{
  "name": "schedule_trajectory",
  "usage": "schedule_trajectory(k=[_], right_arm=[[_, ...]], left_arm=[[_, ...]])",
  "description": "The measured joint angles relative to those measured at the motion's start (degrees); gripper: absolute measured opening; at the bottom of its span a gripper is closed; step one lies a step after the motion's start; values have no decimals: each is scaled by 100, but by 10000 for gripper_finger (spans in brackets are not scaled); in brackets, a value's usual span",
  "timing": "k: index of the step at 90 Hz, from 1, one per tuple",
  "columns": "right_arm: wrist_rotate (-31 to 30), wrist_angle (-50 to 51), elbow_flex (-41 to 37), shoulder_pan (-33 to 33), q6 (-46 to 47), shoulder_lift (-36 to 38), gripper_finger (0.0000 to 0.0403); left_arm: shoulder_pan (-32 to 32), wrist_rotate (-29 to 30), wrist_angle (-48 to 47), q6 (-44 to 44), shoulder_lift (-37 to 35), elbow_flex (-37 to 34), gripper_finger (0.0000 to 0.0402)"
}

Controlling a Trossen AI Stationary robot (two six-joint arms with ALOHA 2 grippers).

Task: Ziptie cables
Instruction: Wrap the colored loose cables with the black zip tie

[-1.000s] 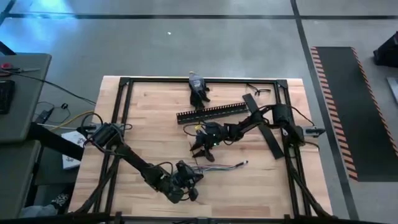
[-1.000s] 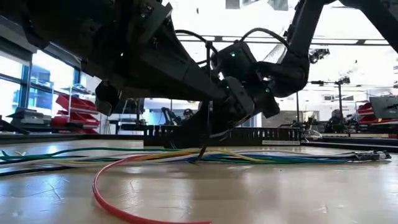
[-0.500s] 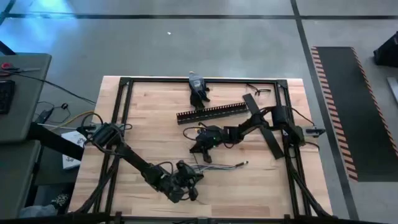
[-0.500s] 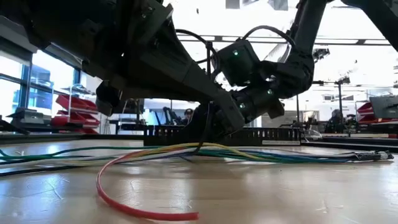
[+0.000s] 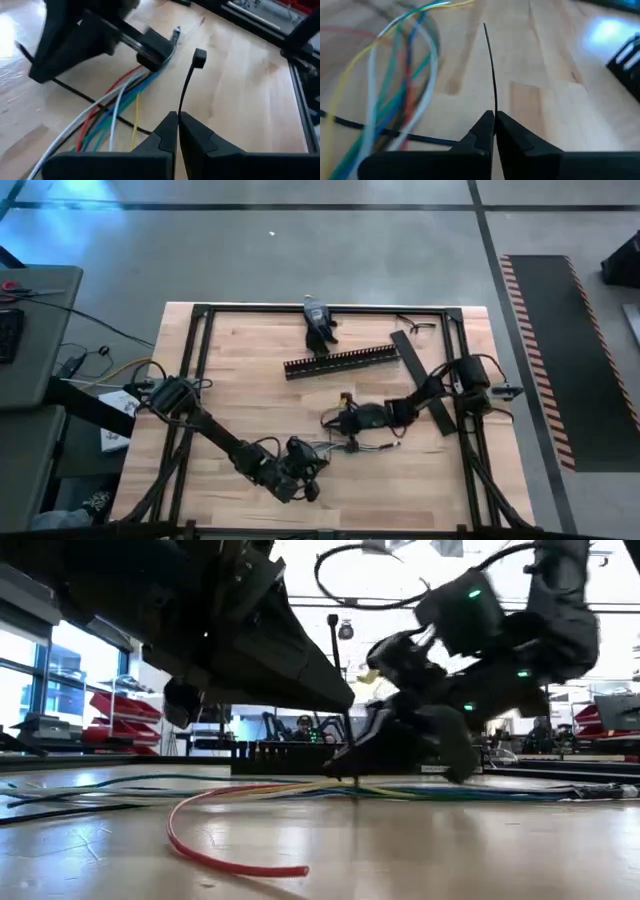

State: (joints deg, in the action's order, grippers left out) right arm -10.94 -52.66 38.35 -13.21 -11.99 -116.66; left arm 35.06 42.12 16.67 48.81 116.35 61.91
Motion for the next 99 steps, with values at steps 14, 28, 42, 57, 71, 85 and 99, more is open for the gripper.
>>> schedule_trajectory(k=[14,28,42,57,71,85,99], right_arm=[[-1232,-363,11,-515,-575,2,0],[-1789,-970,9,-795,-1374,2,0],[-1745,-1397,9,-872,-2135,2,0],[-1534,-1443,9,-874,-2833,0,0],[-1361,-1453,9,-870,-3358,0,0],[-1152,-1753,-171,-859,-3707,0,0],[-782,-2204,-518,-747,-4060,0,0]], left_arm=[[-177,-378,0,-267,1,-2,0],[-292,-688,-6,-410,0,-2,0],[-320,-736,92,-550,3,-4,0],[-301,-740,161,-559,3,-4,0],[-231,-778,161,-559,3,-7,0],[-227,-953,165,-556,3,-7,0],[-248,-1109,391,-680,3,-11,0]])
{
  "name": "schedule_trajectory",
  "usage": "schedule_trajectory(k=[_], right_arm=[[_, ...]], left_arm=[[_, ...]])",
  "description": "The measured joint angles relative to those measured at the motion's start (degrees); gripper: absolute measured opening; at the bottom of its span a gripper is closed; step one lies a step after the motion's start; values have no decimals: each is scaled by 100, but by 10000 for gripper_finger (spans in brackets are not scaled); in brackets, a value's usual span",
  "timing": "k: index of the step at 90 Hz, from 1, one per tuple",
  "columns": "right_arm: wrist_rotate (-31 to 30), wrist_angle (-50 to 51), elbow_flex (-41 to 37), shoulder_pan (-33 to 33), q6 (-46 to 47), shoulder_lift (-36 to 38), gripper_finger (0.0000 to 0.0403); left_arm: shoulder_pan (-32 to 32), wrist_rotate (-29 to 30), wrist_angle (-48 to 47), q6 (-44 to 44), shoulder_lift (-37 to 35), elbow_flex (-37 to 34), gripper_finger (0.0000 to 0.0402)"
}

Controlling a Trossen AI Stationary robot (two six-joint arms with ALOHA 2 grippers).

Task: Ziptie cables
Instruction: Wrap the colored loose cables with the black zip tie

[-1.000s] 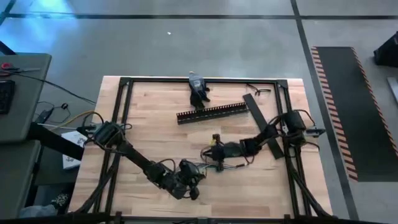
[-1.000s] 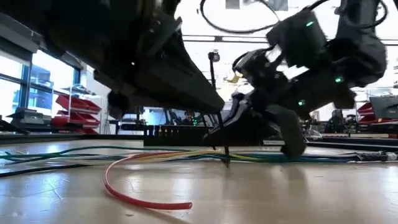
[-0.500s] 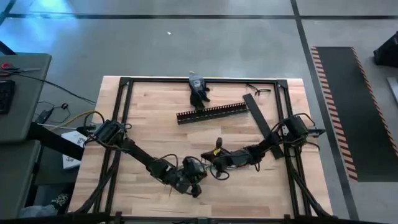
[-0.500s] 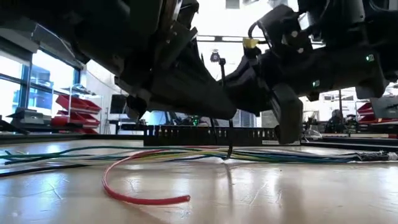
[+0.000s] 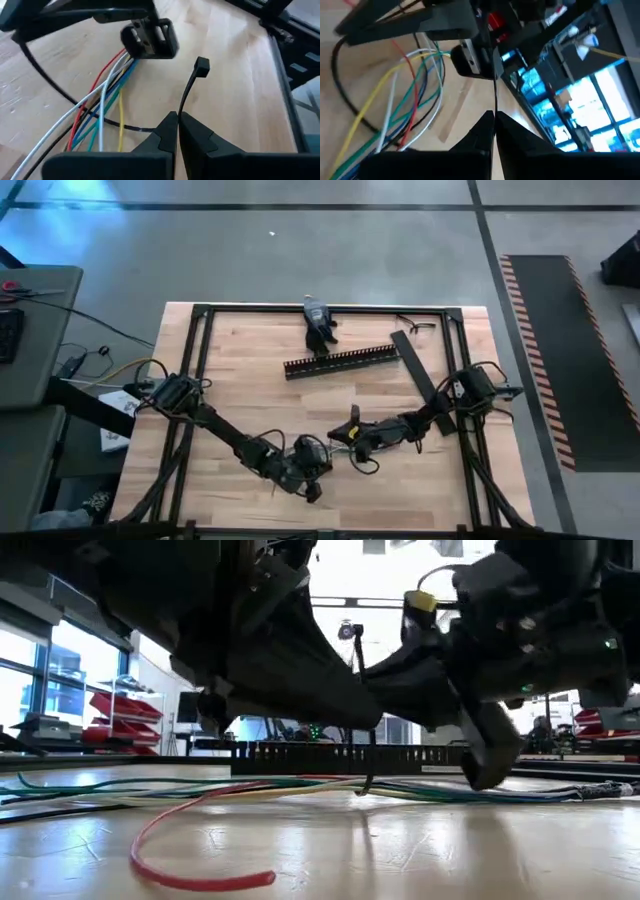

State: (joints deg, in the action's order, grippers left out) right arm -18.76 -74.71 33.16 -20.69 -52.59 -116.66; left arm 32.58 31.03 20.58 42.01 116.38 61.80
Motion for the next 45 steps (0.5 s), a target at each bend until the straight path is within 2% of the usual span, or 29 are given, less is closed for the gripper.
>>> schedule_trajectory(k=[21,45], right_arm=[[352,65,243,-26,-1011,-162,0],[271,-276,221,61,-1046,-267,0]], left_arm=[[-98,-240,177,-75,0,0,0],[-193,-383,197,-165,0,0,0]])
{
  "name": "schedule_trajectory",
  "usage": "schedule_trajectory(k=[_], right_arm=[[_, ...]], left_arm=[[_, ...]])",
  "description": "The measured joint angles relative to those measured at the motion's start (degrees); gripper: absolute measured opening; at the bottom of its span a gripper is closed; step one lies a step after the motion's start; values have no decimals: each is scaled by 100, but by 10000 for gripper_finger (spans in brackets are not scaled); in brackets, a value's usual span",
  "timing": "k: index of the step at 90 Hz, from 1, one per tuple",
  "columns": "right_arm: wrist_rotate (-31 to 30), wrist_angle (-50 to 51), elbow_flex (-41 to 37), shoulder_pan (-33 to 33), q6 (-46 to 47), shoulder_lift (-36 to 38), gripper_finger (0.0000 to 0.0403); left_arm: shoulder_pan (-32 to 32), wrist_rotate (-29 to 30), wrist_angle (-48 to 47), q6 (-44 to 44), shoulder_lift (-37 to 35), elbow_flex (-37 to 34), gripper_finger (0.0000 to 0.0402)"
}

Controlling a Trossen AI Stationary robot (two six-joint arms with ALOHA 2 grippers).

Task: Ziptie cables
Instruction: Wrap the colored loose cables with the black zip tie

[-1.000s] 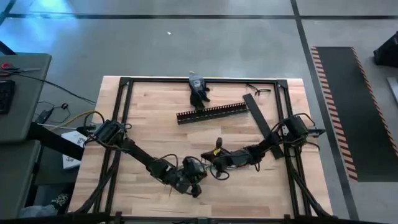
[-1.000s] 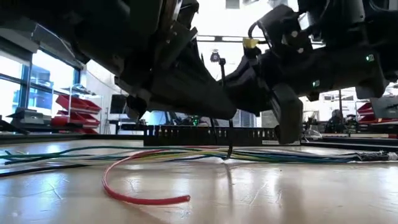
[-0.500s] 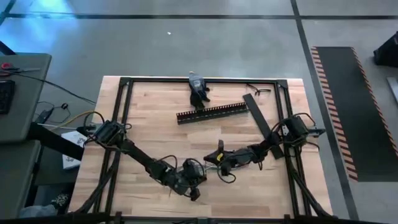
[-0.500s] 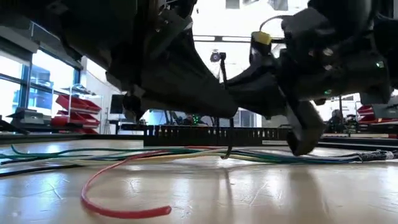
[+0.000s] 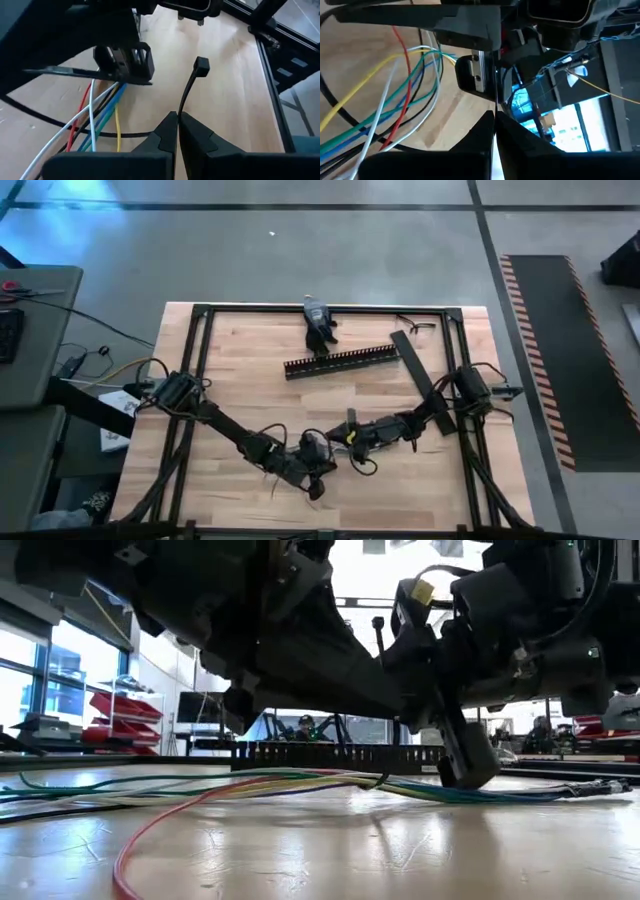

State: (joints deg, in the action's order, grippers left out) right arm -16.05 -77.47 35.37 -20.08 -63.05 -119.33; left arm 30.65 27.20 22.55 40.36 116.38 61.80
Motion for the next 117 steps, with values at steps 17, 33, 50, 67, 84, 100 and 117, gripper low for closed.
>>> schedule_trajectory(k=[17,33,50,67,84,100,117], right_arm=[[-53,-337,-247,22,4,0,0],[-47,-358,-182,9,4,-2,0],[-151,-354,-140,-35,24,-2,0],[-82,-406,-132,-34,269,-151,0],[-304,-797,-120,-74,229,-371,0],[-540,-1088,-135,-70,-411,-408,0],[-528,-1122,-136,-145,-871,-409,0]], left_arm=[[0,-119,7,1,0,1,0],[-4,-138,7,43,0,1,0],[-11,-140,7,50,0,0,0],[-32,-140,4,48,0,0,0],[-32,-140,4,6,0,0,0],[-32,-138,31,2,0,0,0],[-9,-138,341,-9,0,4,0]])
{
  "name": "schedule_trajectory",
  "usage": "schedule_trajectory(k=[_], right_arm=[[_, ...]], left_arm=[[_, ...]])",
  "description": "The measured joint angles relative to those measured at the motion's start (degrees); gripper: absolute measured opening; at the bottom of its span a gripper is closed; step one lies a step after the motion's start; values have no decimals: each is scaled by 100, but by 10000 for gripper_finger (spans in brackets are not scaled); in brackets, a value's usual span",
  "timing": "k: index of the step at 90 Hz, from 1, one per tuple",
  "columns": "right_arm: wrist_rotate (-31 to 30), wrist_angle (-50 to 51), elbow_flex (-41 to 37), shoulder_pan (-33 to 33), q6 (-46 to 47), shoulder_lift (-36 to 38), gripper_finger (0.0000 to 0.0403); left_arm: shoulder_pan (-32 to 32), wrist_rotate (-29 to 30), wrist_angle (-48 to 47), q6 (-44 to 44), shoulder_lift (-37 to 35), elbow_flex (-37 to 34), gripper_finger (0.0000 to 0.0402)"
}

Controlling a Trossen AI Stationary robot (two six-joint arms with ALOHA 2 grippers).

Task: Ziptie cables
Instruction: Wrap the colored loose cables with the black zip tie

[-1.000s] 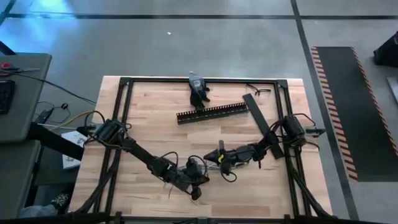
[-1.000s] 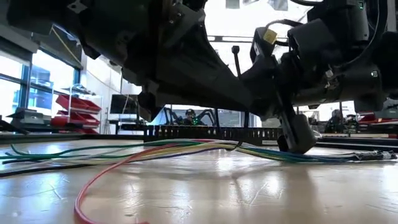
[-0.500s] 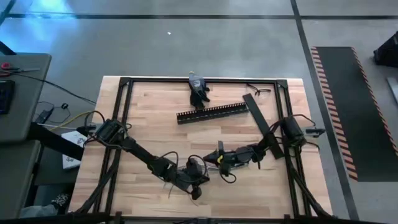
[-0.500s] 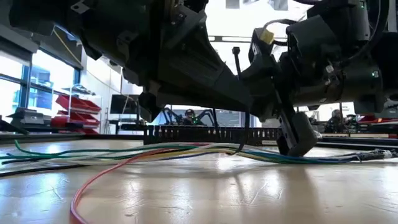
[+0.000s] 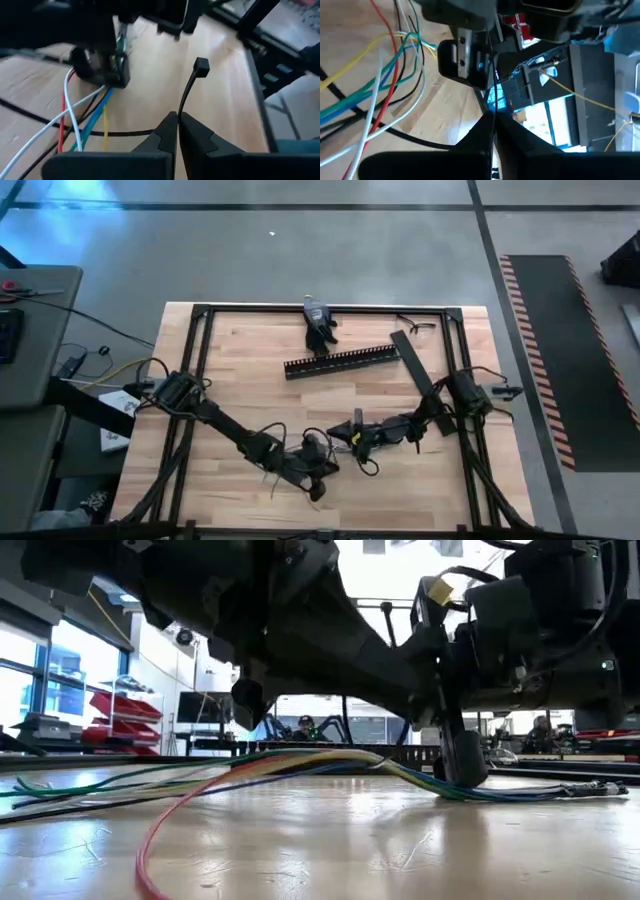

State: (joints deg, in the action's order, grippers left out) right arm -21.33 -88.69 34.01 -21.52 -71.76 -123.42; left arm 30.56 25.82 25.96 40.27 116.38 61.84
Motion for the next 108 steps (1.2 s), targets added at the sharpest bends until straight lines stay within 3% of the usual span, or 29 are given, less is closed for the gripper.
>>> schedule_trajectory(k=[108], right_arm=[[-160,-122,1,-362,-20,4,0]], left_arm=[[42,-11,-175,109,-2,0,0]])
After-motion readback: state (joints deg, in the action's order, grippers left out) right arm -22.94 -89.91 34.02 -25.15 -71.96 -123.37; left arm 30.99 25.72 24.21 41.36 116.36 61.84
